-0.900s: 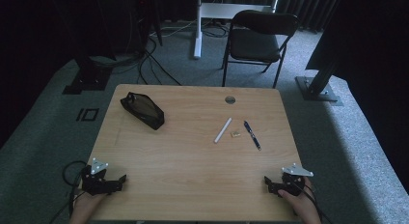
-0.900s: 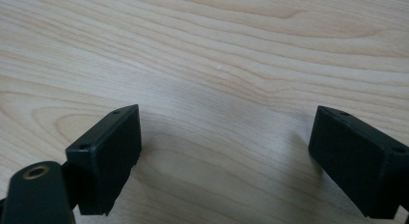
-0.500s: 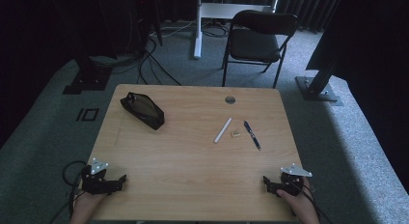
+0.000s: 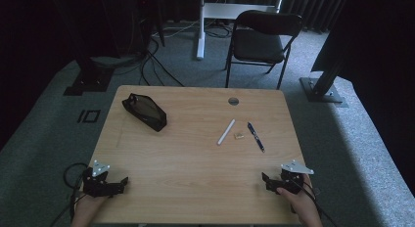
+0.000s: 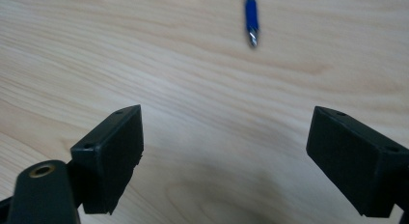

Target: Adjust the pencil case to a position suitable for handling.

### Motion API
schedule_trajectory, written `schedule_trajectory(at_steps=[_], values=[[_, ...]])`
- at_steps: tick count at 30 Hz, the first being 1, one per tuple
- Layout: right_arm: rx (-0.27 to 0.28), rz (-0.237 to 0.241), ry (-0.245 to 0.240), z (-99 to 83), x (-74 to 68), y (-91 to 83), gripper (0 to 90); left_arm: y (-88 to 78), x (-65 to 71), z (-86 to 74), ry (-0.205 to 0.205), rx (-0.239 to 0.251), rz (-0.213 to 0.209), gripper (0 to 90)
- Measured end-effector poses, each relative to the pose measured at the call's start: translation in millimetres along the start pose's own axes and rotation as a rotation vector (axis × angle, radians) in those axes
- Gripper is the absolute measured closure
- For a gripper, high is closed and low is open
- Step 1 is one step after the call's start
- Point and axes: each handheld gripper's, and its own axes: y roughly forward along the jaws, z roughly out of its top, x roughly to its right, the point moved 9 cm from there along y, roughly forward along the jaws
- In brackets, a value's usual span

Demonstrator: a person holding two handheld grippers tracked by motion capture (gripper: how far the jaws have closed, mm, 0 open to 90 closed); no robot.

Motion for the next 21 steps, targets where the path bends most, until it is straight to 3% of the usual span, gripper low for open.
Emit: schedule_trajectory(at_steps=[10, 21], values=[[0.052, 0.065, -0.051, 27.5, -30.8, 6.3, 12.5, 0.0, 0.0, 0.1, 0.000, 0.001, 0.000, 0.3], [0.052, 0.132, -0.065, 36.5, -58.6, 21.3, 12.5, 0.1, 0.1, 0.1, -0.002, 0.002, 0.000, 0.3]])
